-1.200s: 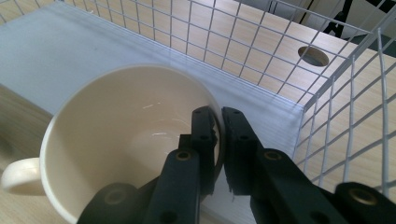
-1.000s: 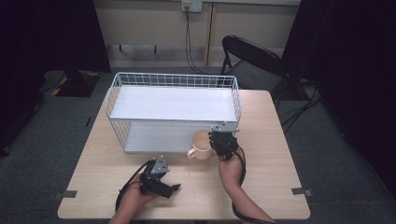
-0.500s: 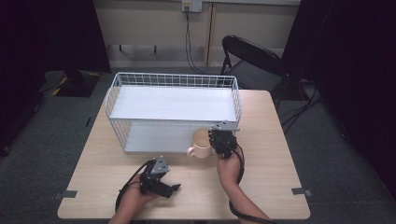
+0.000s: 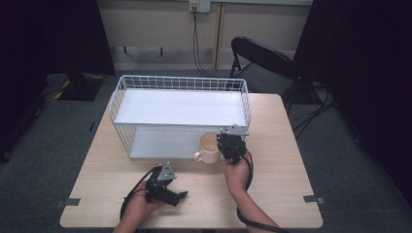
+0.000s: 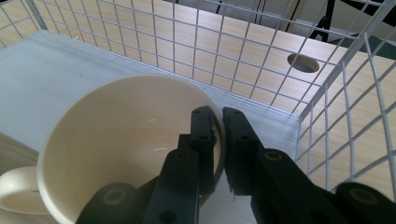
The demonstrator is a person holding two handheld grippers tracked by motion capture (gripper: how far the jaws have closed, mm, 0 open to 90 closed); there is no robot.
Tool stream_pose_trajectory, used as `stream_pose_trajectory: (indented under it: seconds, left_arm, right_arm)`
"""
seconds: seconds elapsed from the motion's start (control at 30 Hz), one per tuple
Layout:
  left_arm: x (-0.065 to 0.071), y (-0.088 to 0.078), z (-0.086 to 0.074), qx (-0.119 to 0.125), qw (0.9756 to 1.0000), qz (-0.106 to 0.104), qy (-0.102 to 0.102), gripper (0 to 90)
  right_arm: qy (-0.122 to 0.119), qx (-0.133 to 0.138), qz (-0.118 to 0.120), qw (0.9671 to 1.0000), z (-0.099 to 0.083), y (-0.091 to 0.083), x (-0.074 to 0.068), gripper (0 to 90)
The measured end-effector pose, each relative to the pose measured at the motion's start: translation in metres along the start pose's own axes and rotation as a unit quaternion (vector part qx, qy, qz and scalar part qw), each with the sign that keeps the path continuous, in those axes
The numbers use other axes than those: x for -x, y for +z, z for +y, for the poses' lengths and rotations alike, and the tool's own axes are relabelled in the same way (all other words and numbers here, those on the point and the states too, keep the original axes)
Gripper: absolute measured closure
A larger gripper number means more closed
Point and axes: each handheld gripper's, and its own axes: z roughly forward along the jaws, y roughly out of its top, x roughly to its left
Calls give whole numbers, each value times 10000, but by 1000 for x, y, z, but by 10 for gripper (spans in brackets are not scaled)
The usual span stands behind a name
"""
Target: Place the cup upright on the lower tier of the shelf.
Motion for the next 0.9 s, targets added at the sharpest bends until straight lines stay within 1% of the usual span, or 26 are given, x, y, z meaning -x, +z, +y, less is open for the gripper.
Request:
stream_pose_trajectory:
  seconds: [0.3, 0.77, 0.9]
  left_arm:
    - [0, 0, 0, -1, 10000, 1, 2, 81]
    - [0, 0, 0, 1, 10000, 0, 1, 81]
    - [0, 0, 0, 0, 10000, 0, 1, 81]
  right_arm:
    - [20, 39, -58, 10000, 0, 1, 0, 832]
    - [55, 20, 15, 10000, 0, 2, 2, 828]
    - [40, -4, -32, 10000, 1, 2, 2, 829]
